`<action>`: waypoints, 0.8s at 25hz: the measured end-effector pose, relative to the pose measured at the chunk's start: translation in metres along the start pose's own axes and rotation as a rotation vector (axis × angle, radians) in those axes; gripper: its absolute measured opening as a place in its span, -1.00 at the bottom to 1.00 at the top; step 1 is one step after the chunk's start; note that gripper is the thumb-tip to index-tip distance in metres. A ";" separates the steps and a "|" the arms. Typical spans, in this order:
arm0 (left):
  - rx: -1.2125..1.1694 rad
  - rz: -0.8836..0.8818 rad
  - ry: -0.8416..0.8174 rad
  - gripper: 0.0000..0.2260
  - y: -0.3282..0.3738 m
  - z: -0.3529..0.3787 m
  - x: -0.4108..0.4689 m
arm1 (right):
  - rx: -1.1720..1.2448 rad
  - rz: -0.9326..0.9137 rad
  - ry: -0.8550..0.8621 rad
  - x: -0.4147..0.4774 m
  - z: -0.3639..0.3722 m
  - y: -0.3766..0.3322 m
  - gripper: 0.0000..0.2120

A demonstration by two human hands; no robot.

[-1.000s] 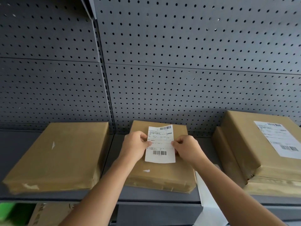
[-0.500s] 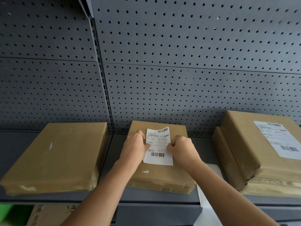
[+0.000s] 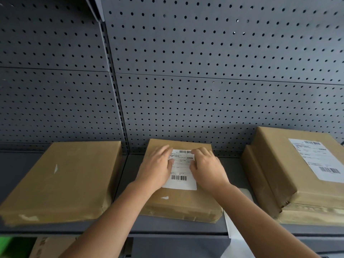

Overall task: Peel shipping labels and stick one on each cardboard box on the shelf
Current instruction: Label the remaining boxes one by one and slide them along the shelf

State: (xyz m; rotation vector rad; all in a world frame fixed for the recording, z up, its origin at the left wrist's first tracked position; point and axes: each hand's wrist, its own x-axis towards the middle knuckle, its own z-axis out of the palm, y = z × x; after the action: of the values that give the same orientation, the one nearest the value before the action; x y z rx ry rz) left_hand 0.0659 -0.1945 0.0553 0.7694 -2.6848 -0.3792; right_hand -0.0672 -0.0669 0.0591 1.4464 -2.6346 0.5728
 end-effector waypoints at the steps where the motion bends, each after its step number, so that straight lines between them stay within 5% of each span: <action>1: 0.018 0.032 -0.040 -0.53 0.000 0.002 0.003 | 0.006 -0.069 -0.011 0.003 0.004 -0.002 -0.65; 7: 0.124 0.077 -0.240 -0.50 -0.006 0.017 0.015 | -0.041 -0.136 -0.275 0.017 0.030 -0.010 -0.50; 15: 0.111 -0.018 -0.250 -0.48 -0.026 0.008 0.011 | -0.053 0.003 -0.270 0.010 0.022 0.014 -0.46; 20: 0.061 0.010 -0.213 -0.49 -0.013 0.001 0.000 | 0.032 -0.063 -0.236 0.004 0.012 -0.002 -0.48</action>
State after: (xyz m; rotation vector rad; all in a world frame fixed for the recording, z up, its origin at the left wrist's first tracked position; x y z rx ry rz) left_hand 0.0714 -0.2046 0.0499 0.7712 -2.9094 -0.3990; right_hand -0.0662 -0.0752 0.0491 1.6968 -2.7521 0.4663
